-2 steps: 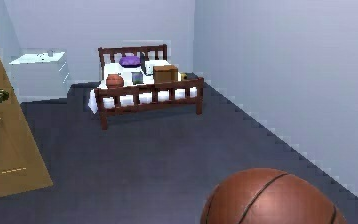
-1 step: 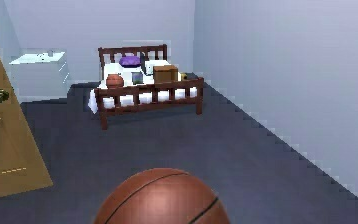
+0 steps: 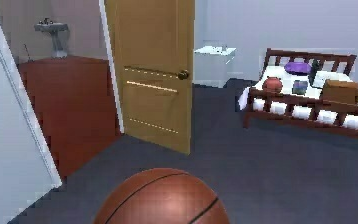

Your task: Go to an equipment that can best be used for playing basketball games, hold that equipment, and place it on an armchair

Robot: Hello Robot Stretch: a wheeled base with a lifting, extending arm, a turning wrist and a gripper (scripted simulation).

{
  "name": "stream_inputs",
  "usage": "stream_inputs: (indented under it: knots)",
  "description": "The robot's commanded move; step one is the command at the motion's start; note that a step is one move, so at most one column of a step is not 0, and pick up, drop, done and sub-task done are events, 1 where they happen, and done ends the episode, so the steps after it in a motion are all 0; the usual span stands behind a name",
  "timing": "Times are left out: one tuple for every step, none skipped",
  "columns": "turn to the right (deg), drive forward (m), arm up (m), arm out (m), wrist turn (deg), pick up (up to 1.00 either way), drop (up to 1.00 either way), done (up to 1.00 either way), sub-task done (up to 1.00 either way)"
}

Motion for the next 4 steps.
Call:
stream_inputs:
  knots:
    - [-24.0,0.0,0.0,0.0,0.0,0.0,0.0,0.0,0.0]
    - [0.0,1.0,0.0,0.0,0.0,0.0,0.0,0.0,0.0]
    - [0.0,0.9,0.0,0.0,0.0,0.0,0.0,0.0,0.0]
    - [-36.0,0.0,0.0,0.0,0.0,0.0,0.0,0.0,0.0]
